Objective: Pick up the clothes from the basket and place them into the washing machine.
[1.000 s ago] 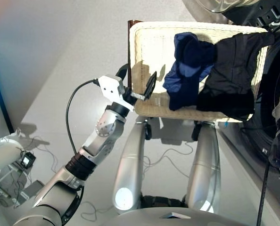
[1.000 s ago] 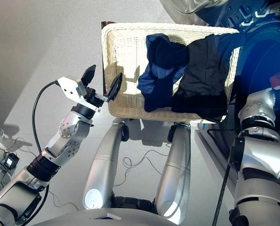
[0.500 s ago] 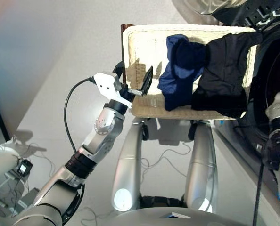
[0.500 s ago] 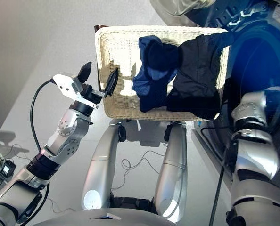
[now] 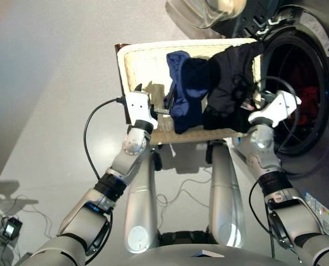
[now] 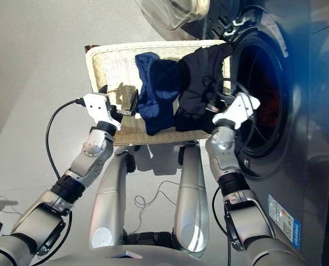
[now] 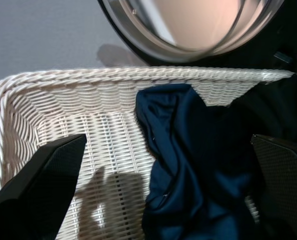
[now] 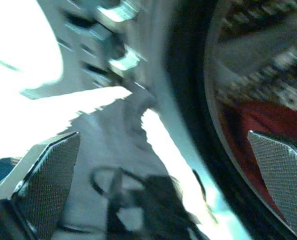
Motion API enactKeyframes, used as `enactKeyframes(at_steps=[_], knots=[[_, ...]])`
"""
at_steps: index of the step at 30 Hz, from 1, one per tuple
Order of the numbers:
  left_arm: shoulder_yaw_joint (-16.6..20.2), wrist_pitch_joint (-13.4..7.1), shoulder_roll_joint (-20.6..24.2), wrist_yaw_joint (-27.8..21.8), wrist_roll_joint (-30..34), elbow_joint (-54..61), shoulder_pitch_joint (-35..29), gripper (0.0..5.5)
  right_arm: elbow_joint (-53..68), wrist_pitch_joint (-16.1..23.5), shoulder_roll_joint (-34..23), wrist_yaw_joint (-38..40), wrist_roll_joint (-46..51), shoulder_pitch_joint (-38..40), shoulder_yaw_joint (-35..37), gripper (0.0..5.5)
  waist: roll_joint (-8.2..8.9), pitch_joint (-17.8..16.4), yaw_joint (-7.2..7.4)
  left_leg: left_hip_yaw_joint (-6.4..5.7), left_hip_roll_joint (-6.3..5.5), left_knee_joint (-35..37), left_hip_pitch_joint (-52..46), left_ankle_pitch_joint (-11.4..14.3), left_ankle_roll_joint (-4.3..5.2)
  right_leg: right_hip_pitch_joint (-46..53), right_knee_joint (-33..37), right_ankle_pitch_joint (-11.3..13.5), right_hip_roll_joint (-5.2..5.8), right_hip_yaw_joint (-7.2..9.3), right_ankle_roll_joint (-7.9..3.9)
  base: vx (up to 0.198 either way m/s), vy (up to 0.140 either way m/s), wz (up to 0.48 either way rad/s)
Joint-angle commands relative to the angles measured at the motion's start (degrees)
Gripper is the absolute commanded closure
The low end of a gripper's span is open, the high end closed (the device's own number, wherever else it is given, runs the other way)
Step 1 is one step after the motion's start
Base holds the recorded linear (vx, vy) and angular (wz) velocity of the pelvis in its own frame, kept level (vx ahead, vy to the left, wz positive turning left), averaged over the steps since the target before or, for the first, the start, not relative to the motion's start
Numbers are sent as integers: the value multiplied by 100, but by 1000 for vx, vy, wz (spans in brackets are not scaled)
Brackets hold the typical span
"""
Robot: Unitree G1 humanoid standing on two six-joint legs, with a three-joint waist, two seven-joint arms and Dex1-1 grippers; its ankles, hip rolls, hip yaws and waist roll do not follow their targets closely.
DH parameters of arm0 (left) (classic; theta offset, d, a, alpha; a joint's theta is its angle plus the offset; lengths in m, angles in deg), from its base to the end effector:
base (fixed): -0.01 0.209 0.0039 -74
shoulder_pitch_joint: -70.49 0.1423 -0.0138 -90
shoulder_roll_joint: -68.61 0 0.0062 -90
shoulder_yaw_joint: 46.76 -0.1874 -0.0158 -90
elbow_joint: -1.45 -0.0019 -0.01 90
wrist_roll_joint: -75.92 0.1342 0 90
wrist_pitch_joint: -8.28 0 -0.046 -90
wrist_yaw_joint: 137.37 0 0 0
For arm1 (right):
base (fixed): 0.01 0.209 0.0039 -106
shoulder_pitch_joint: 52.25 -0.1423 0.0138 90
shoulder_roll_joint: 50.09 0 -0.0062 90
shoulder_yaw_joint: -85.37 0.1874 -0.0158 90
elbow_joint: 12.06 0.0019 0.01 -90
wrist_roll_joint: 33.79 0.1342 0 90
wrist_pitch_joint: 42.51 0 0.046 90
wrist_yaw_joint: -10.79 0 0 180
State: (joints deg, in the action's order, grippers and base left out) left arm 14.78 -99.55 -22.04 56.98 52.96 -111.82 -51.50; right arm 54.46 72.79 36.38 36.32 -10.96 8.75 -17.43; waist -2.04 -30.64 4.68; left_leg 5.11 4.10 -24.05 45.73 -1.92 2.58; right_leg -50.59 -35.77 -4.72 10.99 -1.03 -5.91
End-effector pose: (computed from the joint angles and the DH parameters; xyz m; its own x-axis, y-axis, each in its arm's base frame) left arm 0.2834 0.1024 0.0914 0.9290 -0.2265 0.2926 0.2294 0.9730 0.0246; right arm 0.2879 -0.1681 0.1060 0.8714 -0.2535 0.4200 0.2042 0.9659 0.1592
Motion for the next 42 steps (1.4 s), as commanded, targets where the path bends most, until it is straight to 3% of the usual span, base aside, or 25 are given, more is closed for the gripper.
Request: enactKeyframes(at_steps=[1, 7, 10, 21, 33, 42], knots=[[-3, -7, -179, 304, 307, -487, -401, 0, 994, 99, -93, -124, -463, 20, -129, 0, 206, 85, -14, 113, 155, -620, -80, 661, 124, 296, 528, 443, -58, -186, -242, 0, 0, 0], [-3, 135, -564, 566, 177, -1469, -1023, 0, 1655, -6, -38, -252, -702, -39, -668, 0, 370, 85, 118, 156, 205, -677, 5, 650, 139, 219, 518, 484, -95, -242, -241, 0, 0, 0], [60, 304, -795, 791, 190, -2255, -1530, 0, 2096, -71, -51, -435, -750, -157, -1187, 0, 481, 85, 211, 181, 266, -748, 97, 648, 168, 121, 461, 494, -124, -279, -236, 0, 0, 0], [425, 618, -978, 893, -376, -3619, -2457, 0, 2615, -265, 303, -685, -579, -835, -2326, 0, 640, 85, 375, 249, 417, -937, 423, 660, 230, -206, 389, 534, -255, -312, -217, 0, 0, 0], [685, 856, -874, 1063, -465, -4195, -2925, 0, 3135, -291, 496, -802, -372, -1353, -2709, 0, 710, 85, 446, 132, 635, -1742, 1073, 916, 302, -808, -311, 294, -360, -284, -182, 0, 0, 0], [762, 954, -786, 950, -538, -4432, -3173, 0, 3290, -317, 563, -908, -256, -1517, -2756, 0, 784, 85, 500, 82, 714, -1994, 1342, 987, 323, -1123, -523, 243, -452, -255, -151, 0, 0, 0]])
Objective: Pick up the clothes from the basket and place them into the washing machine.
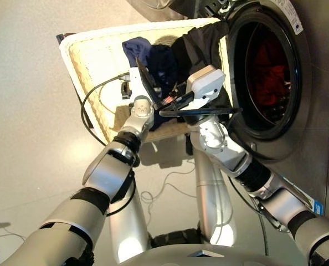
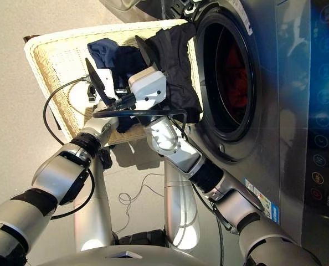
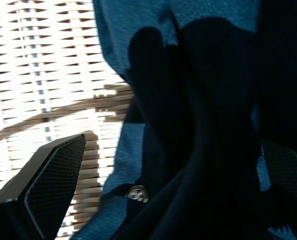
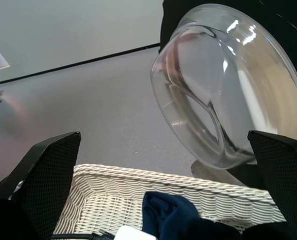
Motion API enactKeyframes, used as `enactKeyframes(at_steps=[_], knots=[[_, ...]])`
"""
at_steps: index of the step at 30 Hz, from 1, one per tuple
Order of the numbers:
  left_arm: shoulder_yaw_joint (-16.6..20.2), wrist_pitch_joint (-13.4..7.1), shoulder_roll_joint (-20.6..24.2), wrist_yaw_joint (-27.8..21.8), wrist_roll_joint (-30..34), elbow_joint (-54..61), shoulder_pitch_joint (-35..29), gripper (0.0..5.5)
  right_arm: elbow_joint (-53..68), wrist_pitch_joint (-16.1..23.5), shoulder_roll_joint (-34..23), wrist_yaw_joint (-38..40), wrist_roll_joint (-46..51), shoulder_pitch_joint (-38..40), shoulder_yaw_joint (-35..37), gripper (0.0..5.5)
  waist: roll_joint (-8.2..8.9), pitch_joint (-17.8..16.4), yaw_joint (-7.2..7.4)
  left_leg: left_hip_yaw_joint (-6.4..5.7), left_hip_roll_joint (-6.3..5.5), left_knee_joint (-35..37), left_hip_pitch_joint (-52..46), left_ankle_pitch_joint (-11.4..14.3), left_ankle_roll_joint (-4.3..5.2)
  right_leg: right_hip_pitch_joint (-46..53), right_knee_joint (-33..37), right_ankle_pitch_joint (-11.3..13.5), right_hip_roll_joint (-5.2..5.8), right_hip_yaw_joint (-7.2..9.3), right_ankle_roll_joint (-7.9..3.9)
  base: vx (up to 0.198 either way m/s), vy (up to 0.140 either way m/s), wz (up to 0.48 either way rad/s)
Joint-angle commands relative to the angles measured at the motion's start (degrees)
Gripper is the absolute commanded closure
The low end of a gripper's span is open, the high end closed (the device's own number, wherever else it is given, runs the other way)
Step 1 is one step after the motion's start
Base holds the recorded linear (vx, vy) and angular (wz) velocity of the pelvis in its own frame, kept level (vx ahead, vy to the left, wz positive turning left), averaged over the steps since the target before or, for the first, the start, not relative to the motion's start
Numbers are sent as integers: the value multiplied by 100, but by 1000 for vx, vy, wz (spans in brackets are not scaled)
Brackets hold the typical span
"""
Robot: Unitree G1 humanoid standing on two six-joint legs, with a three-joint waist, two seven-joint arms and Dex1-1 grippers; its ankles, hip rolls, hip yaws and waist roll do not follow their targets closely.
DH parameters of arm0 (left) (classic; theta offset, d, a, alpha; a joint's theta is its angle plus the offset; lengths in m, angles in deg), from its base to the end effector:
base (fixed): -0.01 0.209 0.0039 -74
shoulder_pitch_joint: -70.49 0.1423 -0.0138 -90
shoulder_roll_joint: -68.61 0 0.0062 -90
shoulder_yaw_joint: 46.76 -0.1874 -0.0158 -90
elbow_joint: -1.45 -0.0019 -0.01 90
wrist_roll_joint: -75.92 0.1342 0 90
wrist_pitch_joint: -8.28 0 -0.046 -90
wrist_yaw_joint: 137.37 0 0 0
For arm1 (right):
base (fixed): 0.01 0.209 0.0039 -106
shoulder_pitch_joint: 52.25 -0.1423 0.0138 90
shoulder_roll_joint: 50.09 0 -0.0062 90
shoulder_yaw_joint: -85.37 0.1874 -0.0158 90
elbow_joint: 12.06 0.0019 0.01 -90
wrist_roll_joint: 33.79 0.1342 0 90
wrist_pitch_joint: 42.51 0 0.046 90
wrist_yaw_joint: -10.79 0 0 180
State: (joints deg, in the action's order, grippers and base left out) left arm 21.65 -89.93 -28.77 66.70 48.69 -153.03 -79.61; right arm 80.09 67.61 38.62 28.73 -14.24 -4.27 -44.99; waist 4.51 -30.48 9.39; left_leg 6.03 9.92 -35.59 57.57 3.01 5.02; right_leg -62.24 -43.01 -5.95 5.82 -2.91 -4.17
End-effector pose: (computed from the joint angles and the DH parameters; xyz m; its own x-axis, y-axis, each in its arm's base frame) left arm 0.3579 0.1013 0.1283 0.9861 0.1662 0.0076 -0.1663 0.9841 0.0616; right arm 0.2452 -0.0431 0.1785 0.5375 0.4831 0.6911 -0.5341 0.8293 -0.1643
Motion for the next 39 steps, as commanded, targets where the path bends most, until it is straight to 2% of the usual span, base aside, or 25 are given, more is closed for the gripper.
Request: enactKeyframes(at_steps=[1, 10, 11, 12, 13, 20, 26, 28, 33, 36, 39], knots=[[75, 9, -98, -64, -126, -343, -387, 0, 741, 194, 338, -173, 97, -228, -4, 0, 139, 69, 41, -6, 135, -848, 175, 494, 83, 13, 189, 369, 48, -72, -324, 0, 0, 0], [-45, 51, -112, -376, -184, -334, -426, 0, 812, 176, 331, -361, 258, -182, 10, 0, 135, 69, 97, 2, 156, -840, 278, 465, 83, -102, 211, 415, -5, -67, -325, 0, 0, 0], [-69, 44, -110, -403, -183, -324, -428, 276, 812, 178, 323, -377, 269, -171, 10, 0, 130, 69, 95, 7, 161, -826, 279, 459, 82, -109, 222, 427, -3, -66, -329, 0, 0, 0], [-74, 51, -114, -424, -183, -323, -417, 324, 808, 180, 318, -394, 272, -159, 21, 0, 127, 69, 98, 9, 167, -819, 284, 452, 80, -113, 234, 439, -2, -61, -334, 0, 0, 0], [-67, 43, -124, -426, -190, -322, -414, 550, 796, 177, 306, -406, 276, -154, 22, 0, 126, 69, 103, 14, 166, -807, 281, 450, 77, -113, 249, 451, 2, -54, -337, 0, 0, 0], [-104, 21, -205, -429, -134, -259, -346, 550, 754, 171, 208, -427, 274, -105, 68, 0, 110, 69, 94, 48, 135, -652, 160, 394, 66, -1, 395, 544, 33, -39, -347, 0, 0, 0], [-176, -48, -272, -384, 73, -59, -149, 550, 590, 156, 85, -335, 125, -7, 142, 0, 99, 69, 52, 158, 111, -112, -234, 230, 78, 372, 880, 739, 85, -51, -409, 0, 0, 0], [-227, -168, -232, -213, 344, 115, -57, 550, 446, 174, 38, -293, 79, 70, 161, 0, 98, 69, 32, 197, 56, 118, -432, 153, 89, 571, 1093, 814, 107, -45, -428, 0, 0, 0], [-121, -400, -126, -217, 523, 343, 455, 550, 74, 171, -154, -163, -169, 328, 387, 0, 146, 69, 18, 319, -126, 883, -1142, -75, 102, 1258, 1793, 1039, 171, 0, -545, 51, 22, 9], [-25, -675, -25, -206, 417, 895, 988, 550, -69, 160, -233, -56, -357, 593, 653, 0, 116, 69, -33, 408, -258, 1369, -1654, -209, 89, 1740, 2272, 1202, 227, -37, -637, 90, 50, -2], [-147, -875, 170, -214, 586, 1670, 1512, 550, -190, 163, -253, -52, -397, 819, 859, 0, 72, 69, -123, 448, -371, 1720, -2006, -314, 89, 2077, 2591, 1315, 296, -7, -698, 84, 34, -93]])
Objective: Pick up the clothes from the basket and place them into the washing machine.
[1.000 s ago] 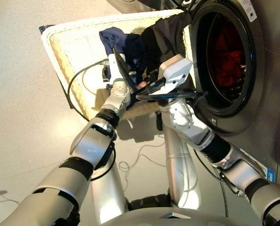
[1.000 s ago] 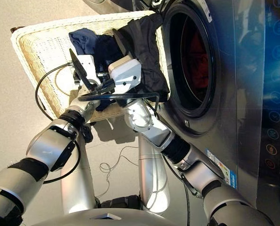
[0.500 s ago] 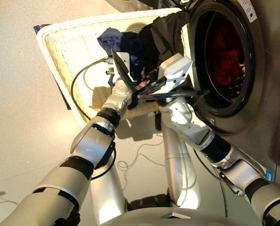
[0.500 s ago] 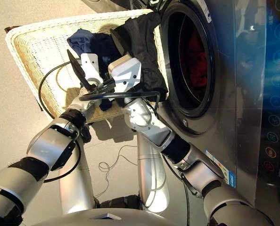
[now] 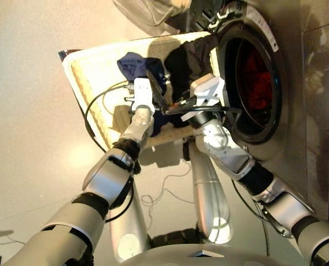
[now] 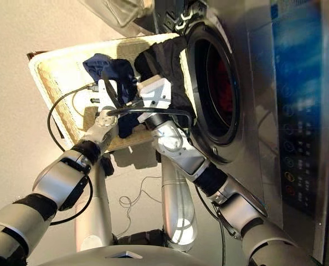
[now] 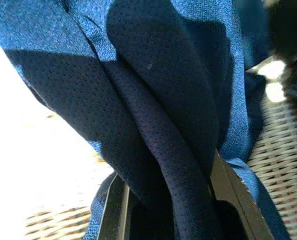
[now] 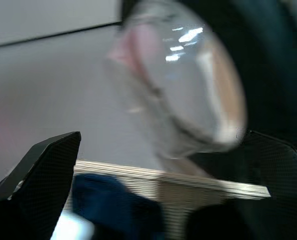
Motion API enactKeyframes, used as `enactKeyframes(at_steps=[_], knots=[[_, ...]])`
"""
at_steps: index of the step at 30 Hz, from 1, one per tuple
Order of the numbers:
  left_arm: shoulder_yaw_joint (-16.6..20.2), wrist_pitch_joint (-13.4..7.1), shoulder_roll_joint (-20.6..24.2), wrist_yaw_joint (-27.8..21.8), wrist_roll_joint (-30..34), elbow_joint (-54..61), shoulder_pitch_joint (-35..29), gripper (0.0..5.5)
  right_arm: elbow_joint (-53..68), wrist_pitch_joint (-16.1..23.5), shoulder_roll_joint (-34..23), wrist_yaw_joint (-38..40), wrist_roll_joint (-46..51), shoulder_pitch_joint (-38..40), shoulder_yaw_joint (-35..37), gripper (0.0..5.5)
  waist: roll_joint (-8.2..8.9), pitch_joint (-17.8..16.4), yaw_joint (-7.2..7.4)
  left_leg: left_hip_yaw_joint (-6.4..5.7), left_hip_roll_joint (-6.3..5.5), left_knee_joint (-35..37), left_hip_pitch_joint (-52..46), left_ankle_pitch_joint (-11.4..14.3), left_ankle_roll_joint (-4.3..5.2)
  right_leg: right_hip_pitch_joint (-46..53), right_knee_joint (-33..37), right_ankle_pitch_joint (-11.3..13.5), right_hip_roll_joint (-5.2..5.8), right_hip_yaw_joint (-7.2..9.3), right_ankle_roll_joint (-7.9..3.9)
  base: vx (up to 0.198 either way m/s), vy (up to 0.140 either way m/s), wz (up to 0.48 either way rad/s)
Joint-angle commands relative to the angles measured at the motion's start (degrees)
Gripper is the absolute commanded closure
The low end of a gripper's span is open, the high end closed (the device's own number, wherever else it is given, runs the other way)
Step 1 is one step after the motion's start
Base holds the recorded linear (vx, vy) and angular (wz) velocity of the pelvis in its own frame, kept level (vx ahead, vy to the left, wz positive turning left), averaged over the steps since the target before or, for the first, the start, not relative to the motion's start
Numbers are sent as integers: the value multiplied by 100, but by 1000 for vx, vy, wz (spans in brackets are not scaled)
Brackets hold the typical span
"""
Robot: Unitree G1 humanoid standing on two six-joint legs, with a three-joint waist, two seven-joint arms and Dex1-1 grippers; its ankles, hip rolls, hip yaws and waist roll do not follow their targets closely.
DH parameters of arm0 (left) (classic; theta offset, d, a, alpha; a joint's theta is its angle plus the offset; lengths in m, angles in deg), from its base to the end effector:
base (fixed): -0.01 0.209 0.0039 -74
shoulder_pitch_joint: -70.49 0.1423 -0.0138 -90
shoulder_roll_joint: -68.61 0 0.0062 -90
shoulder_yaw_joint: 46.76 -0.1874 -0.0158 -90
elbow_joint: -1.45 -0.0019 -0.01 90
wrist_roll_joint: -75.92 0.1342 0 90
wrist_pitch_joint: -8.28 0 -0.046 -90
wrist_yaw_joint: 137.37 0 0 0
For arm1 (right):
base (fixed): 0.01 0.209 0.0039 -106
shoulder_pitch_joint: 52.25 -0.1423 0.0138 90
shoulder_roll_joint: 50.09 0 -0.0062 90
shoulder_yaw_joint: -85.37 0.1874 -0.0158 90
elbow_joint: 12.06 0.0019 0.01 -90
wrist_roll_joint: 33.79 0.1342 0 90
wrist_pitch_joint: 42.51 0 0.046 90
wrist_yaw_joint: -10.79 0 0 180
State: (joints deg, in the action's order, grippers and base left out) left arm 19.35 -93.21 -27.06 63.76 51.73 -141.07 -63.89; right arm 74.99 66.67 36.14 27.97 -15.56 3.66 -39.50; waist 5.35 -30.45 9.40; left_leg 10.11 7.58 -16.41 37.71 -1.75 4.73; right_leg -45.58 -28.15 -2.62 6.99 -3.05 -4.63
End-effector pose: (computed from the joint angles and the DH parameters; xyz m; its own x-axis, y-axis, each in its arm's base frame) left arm 0.3234 0.1129 0.0732 0.9972 0.0738 -0.0150 -0.0724 0.9940 0.0814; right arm 0.2574 -0.0773 0.1432 0.7176 0.3942 0.5742 -0.3900 0.9105 -0.1376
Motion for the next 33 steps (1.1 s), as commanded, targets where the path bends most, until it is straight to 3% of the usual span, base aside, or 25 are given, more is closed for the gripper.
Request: enactKeyframes(at_steps=[1, 7, 10, 16, 21, 24, 31, 33], knots=[[67, -656, 58, 115, 339, 880, 154, 550, 292, 258, -19, 36, -293, 142, 415, 0, -41, 66, -160, 40, -185, -69, -140, 124, 118, 545, 1224, 1027, 213, 7, -681, 85, 22, -43], [146, -1030, 290, -21, 432, 2374, 949, 550, 55, 228, -28, 29, -557, 439, 771, 0, -190, 73, -329, 30, -384, 411, -632, -40, 118, 1048, 1683, 1174, 372, 82, -745, 57, 17, 12], [155, -1137, 480, -112, 605, 3290, 1263, 550, 208, 277, -165, -70, -581, 692, 979, 0, -269, 98, -416, -40, -455, 448, -693, -40, 88, 1179, 1808, 1202, 397, 93, -758, 0, 0, 0], [463, -1341, 846, -626, 327, 4614, 1807, 550, 440, 189, -395, -452, -631, 942, 1198, 0, -386, 211, -512, -22, -480, 549, -750, -53, 76, 1278, 2011, 1258, 485, 105, -776, 0, 0, 0], [621, -1334, 1218, -1598, -205, 5642, 2147, 550, 782, -5, -1005, -1522, -187, 964, 1038, 0, -387, 272, -564, -35, -472, 527, -708, -57, 109, 1272, 2041, 1245, 507, 85, -766, 0, 0, 0], [595, -1290, 1368, -1936, -336, 5895, 2224, 550, 900, -85, -1169, -1866, 76, 909, 972, 0, -410, 286, -580, -36, -459, 524, -688, -60, 122, 1250, 2035, 1235, 508, 79, -763, 0, 0, 0], [348, -1143, 1887, -2793, -661, 6529, 2358, 550, 817, -273, -1503, -2401, -38, 496, 651, 0, -543, 274, -651, -60, -425, 477, -680, -61, 145, 1224, 1982, 1193, 504, 57, -738, 0, 0, 0], [114, -1030, 2249, -3181, -759, 6716, 2318, 550, 903, -393, -1701, -2787, 81, 243, 377, 0, -569, 285, -662, -73, -415, 463, -672, -66, 147, 1206, 1979, 1193, 509, 39, -742, 0, 0, 0]])
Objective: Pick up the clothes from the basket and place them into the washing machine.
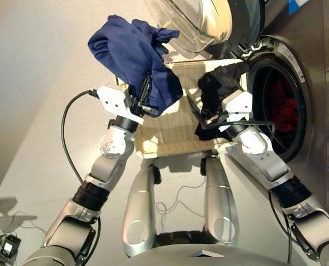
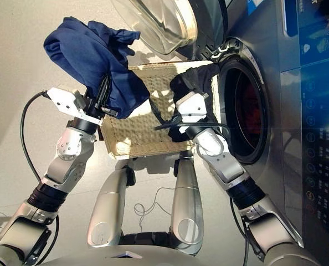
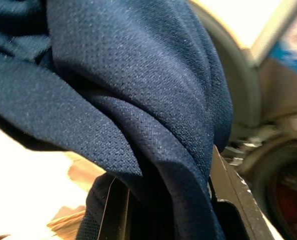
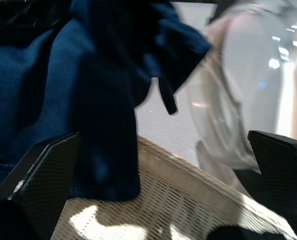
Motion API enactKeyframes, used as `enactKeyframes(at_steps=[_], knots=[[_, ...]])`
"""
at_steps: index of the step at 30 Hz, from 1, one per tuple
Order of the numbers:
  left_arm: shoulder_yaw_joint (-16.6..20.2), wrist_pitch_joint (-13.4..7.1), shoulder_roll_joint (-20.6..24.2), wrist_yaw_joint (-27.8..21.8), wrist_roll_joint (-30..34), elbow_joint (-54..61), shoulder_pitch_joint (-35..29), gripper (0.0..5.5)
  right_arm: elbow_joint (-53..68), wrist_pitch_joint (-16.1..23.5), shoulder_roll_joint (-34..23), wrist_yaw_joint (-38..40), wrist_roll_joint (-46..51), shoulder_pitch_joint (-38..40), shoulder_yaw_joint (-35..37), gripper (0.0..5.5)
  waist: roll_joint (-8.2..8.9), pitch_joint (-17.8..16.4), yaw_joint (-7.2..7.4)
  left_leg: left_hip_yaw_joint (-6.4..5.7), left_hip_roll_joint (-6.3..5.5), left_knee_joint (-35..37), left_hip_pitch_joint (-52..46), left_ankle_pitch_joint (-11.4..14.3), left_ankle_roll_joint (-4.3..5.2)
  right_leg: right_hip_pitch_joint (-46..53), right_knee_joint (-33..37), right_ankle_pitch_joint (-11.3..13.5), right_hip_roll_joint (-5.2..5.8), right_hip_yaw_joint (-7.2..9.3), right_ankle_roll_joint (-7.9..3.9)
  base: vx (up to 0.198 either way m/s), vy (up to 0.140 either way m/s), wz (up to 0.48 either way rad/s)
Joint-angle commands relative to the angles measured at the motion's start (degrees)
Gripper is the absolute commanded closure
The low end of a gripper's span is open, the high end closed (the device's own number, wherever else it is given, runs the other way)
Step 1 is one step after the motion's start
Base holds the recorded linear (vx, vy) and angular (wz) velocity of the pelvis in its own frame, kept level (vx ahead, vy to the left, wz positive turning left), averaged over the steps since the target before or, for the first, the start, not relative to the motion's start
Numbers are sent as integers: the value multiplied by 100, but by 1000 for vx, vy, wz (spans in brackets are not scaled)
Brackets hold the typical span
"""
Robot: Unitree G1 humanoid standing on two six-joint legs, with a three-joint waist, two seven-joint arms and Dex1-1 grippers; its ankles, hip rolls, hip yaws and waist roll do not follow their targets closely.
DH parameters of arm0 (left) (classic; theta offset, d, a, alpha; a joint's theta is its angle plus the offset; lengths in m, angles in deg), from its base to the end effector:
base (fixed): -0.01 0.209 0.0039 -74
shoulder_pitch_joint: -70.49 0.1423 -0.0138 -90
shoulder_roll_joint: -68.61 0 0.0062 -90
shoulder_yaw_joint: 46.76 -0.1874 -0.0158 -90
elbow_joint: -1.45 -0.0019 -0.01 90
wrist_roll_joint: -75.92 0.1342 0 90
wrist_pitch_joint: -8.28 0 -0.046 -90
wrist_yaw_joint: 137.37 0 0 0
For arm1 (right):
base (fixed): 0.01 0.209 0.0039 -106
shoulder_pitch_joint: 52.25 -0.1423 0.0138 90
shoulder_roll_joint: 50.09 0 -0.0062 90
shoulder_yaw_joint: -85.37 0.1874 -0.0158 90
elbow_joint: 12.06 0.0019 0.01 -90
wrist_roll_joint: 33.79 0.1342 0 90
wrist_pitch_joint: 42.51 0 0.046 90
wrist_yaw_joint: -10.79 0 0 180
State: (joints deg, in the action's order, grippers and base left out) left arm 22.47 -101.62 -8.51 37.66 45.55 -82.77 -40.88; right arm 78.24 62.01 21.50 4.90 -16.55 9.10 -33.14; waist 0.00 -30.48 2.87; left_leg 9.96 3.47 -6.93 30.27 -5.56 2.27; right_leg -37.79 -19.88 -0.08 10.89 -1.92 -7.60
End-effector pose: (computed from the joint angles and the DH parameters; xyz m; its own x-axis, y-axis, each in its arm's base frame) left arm 0.2426 0.1527 0.1406 0.6800 -0.4879 0.5474 0.5048 0.8529 0.1330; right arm 0.2596 -0.1475 0.1410 0.6795 0.6574 0.3258 -0.4815 0.7346 -0.4780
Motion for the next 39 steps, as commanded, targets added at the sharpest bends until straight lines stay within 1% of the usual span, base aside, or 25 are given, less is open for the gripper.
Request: enactKeyframes(at_steps=[1, 2, 4, 7, 11, 12, 16, 18, 22, 23, 30, 31, 32, 39], knots=[[-193, -189, 397, -577, -147, 886, 15, 550, 577, 73, -236, -482, 184, -307, -259, 0, -33, 285, -8, -58, -2, -488, 75, 317, 394, 426, 1150, 939, 118, -74, -444, 0, 0, 0], [-303, -130, 529, -693, -240, 940, -12, 550, 613, 60, -288, -538, 213, -401, -329, 0, -49, 287, -10, -59, -4, -485, 75, 313, 390, 428, 1148, 941, 117, -71, -443, 0, 0, 0], [-446, -87, 721, -826, -364, 1039, -81, 550, 613, 32, -292, -566, 255, -571, -448, 0, -77, 284, -24, -56, -8, -481, 63, 312, 382, 417, 1133, 945, 115, -89, -444, 0, 0, 0], [-742, -24, 926, -1008, -603, 1039, -275, 550, 622, 5, -170, -583, 313, -1061, -770, 0, -99, 258, -36, -44, -20, -501, 53, 314, 367, 407, 1118, 950, 112, -121, -444, 0, 0, 0], [-867, 25, 1027, -1128, -774, 1015, -313, 550, 553, 19, 6, -544, 317, -1290, -889, 0, -112, 242, -50, -41, -18, -529, 57, 317, 365, 396, 1106, 960, 115, -151, -449, 0, 0, 0], [-975, 47, 1087, -1150, -763, 988, -403, 550, 486, 2, 102, -516, 278, -1419, -966, 0, -128, 240, -59, -49, -22, -537, 59, 314, 364, 400, 1105, 963, 122, -156, -445, 0, 0, 0], [-1179, 104, 1088, -1206, -817, 884, -543, 550, 314, 20, 335, -432, 167, -1692, -1077, 0, -158, 251, -72, -53, -25, -545, 68, 302, 360, 404, 1103, 968, 146, -156, -443, 0, 0, 0], [-1276, 137, 1158, -1222, -798, 869, -625, 550, 269, 35, 431, -364, 154, -1771, -1076, 0, -180, 253, -79, -46, -38, -534, 63, 299, 358, 408, 1112, 980, 159, -162, -446, 0, 0, 0], [-1377, 148, 1212, -1231, -793, 846, -725, 550, 239, 54, 544, -325, 132, -1885, -1106, 0, -192, 244, -94, -54, -49, -546, 65, 301, 353, 397, 1095, 981, 174, -151, -448, 0, 0, 0], [-1456, 159, 1215, -1254, -787, 825, -764, 550, 211, 73, 594, -279, 89, -1982, -1101, 0, -194, 246, -100, -58, -56, -551, 69, 303, 350, 403, 1097, 985, 186, -146, -447, 0, 0, 0], [-1585, 174, 1254, -1254, -852, 794, -858, 550, 197, 142, 723, -107, 80, -2070, -1003, 0, -209, 236, -134, -63, -77, -575, 75, 305, 328, 402, 1082, 987, 197, -159, -448, 0, 0, 0], [-1610, 174, 1247, -1229, -828, 769, -869, 550, 239, 182, 767, -26, 73, -2037, -953, 477, -216, 226, -139, -66, -81, -592, 75, 310, 319, 404, 1066, 980, 197, -156, -446, 0, 0, 0], [-1632, 179, 1257, -1210, -825, 761, -869, 550, 229, 199, 798, 37, 62, -2014, -915, 550, -224, 213, -142, -67, -80, -605, 74, 313, 312, 403, 1053, 980, 200, -158, -447, 0, 0, 0], [-1631, 177, 1376, -1158, -829, 716, -817, 550, 348, 277, 828, 120, 11, -1864, -845, 550, -229, 175, -129, -54, -74, -647, 71, 329, 282, 390, 1017, 973, 198, -178, -445, 0, 0, 0]])
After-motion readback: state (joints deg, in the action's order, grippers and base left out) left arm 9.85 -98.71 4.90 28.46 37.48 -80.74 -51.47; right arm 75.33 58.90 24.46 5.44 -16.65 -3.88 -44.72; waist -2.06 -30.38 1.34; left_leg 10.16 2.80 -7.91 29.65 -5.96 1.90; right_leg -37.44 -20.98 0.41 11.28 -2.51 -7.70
